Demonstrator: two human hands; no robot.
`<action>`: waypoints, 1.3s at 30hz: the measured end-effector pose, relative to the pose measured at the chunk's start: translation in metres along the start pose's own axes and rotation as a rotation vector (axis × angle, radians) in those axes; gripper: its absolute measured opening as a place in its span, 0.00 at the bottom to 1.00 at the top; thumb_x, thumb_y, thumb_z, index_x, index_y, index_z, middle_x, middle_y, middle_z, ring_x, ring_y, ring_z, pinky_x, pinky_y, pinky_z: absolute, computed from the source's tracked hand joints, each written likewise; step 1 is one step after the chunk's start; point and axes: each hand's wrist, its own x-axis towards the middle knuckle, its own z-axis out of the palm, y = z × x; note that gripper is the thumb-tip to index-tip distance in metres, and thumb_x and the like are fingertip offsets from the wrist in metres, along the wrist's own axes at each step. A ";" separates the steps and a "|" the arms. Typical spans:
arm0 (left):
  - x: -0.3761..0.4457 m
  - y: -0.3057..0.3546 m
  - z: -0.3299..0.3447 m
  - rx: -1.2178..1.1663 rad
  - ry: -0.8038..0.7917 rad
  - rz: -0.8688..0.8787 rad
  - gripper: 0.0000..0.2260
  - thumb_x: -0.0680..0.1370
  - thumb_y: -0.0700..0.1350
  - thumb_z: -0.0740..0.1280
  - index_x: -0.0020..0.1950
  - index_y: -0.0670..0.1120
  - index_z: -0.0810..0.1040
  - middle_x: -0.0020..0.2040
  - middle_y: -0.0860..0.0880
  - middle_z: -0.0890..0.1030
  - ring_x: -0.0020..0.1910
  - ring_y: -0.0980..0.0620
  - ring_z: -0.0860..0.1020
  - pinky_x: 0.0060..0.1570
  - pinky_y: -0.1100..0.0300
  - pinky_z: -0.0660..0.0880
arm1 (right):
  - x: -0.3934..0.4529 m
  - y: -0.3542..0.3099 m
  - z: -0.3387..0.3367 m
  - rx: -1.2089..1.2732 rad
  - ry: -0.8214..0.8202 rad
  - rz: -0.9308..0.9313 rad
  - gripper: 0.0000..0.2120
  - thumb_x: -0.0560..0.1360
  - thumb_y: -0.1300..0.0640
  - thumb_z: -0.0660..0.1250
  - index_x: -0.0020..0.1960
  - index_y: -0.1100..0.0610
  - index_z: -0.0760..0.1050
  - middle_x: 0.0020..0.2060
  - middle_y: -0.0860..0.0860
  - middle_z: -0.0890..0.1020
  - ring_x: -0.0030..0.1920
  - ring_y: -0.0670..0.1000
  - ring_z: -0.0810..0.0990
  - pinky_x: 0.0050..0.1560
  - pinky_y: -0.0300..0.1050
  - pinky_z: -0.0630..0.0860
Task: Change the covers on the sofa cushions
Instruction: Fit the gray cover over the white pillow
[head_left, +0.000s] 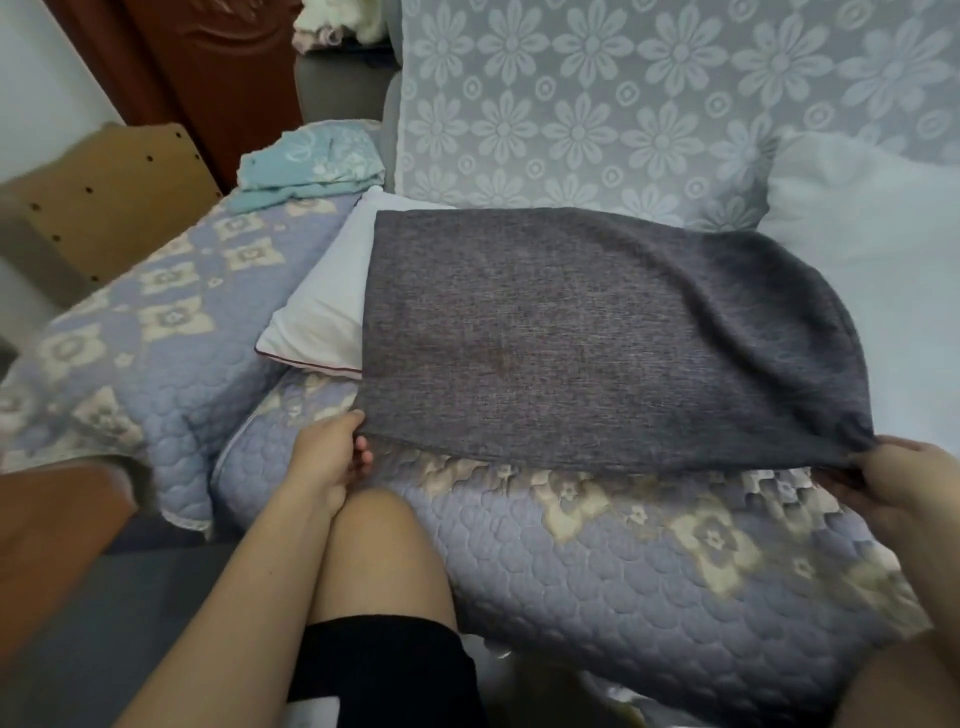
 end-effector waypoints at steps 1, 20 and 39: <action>-0.002 0.000 -0.003 -0.027 0.011 0.004 0.07 0.82 0.43 0.65 0.43 0.48 0.73 0.25 0.51 0.70 0.22 0.55 0.68 0.23 0.64 0.68 | 0.000 0.002 0.002 0.007 0.017 0.000 0.19 0.77 0.76 0.57 0.65 0.64 0.72 0.58 0.66 0.77 0.31 0.60 0.83 0.24 0.44 0.79; 0.011 -0.017 -0.011 1.205 0.147 0.225 0.15 0.76 0.46 0.67 0.59 0.38 0.80 0.60 0.34 0.80 0.58 0.34 0.78 0.58 0.47 0.76 | -0.060 -0.023 -0.023 -0.827 0.023 -0.106 0.14 0.73 0.68 0.62 0.55 0.61 0.80 0.49 0.60 0.84 0.47 0.60 0.84 0.45 0.46 0.82; 0.094 0.190 0.151 1.431 0.088 0.975 0.31 0.84 0.54 0.59 0.83 0.50 0.48 0.81 0.45 0.60 0.80 0.42 0.56 0.77 0.43 0.53 | 0.038 -0.144 0.207 -1.640 -0.119 -0.933 0.34 0.77 0.57 0.58 0.81 0.53 0.51 0.77 0.55 0.62 0.77 0.61 0.57 0.77 0.61 0.51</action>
